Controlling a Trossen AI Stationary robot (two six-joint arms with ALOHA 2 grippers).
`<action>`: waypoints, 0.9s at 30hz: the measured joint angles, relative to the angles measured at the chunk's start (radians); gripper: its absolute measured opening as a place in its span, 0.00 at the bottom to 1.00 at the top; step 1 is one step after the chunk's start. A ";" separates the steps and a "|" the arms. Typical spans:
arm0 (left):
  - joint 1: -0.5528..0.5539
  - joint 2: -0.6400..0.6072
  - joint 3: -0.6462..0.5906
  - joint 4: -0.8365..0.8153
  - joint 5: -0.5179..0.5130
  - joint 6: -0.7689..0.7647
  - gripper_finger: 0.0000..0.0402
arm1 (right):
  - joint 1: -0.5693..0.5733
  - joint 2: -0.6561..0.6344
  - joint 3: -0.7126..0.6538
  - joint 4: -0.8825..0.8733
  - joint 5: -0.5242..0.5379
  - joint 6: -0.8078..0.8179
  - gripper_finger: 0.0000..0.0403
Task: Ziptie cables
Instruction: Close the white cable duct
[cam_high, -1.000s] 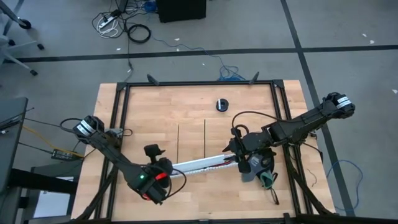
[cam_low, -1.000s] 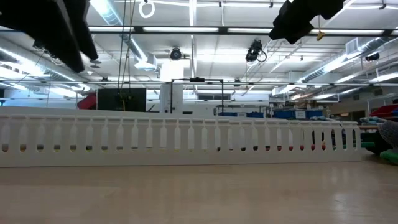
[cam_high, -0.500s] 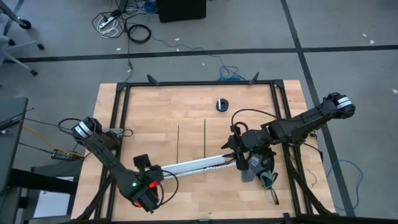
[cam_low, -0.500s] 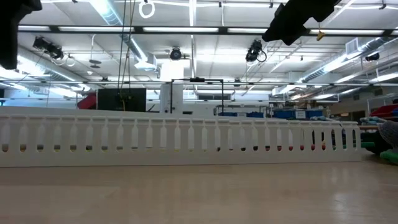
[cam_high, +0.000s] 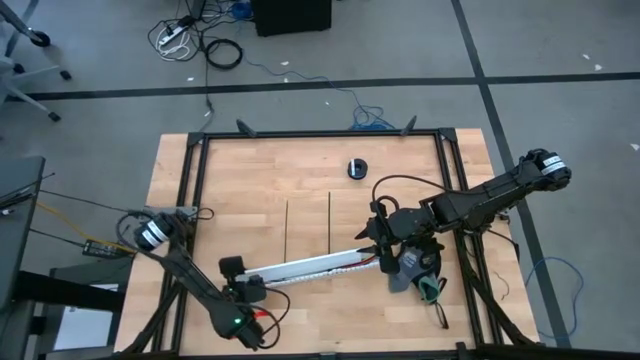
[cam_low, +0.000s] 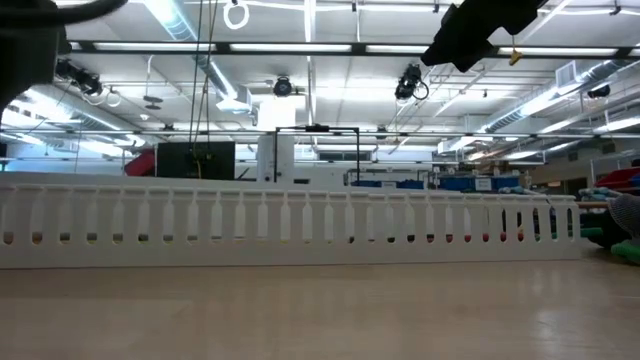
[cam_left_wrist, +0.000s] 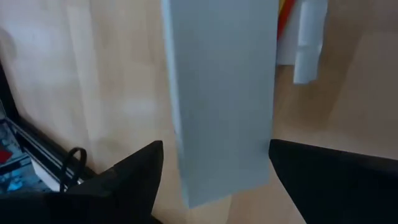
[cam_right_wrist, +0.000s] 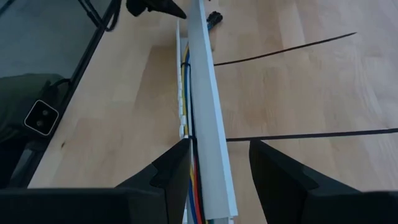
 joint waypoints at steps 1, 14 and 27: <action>0.000 0.007 0.000 0.006 0.003 0.000 0.72 | 0.000 0.000 0.000 0.000 0.000 -0.001 0.39; 0.000 0.093 0.005 0.056 -0.147 -0.101 0.72 | -0.013 0.000 0.000 -0.006 0.003 -0.019 0.39; 0.008 0.122 0.048 -0.020 -0.163 -0.113 0.52 | -0.020 0.000 0.000 -0.013 0.002 -0.029 0.39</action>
